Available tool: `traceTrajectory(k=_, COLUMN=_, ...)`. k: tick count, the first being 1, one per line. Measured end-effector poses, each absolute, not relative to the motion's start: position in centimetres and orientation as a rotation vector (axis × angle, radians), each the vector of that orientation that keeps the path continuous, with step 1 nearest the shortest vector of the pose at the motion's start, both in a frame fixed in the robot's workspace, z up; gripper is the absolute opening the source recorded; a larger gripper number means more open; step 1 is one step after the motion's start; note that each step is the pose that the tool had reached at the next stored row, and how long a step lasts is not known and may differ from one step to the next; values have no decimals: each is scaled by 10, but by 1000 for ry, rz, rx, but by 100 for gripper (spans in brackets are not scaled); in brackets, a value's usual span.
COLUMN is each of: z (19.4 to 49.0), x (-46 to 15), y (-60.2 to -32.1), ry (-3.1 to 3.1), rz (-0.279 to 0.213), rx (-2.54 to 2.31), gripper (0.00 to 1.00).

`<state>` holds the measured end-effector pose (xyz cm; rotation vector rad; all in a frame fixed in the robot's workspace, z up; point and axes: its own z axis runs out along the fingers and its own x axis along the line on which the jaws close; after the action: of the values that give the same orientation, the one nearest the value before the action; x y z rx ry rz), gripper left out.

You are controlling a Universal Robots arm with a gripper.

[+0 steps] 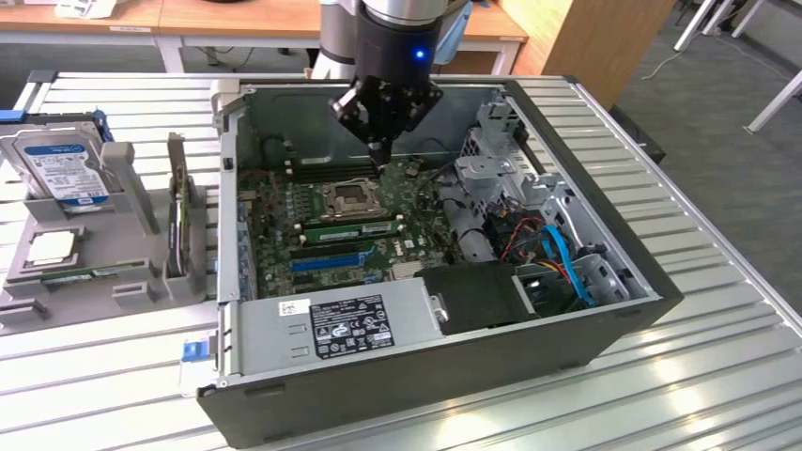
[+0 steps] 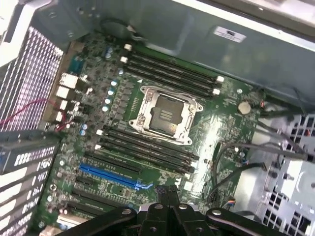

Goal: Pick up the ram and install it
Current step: 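Press down the ram until it locks into place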

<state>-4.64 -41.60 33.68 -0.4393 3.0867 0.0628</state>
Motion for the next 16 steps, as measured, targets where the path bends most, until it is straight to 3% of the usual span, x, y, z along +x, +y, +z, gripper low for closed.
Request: traceTrajectory(k=16, z=337, x=-46, y=-416, ry=3113, rz=58, rx=-48, gripper=10)
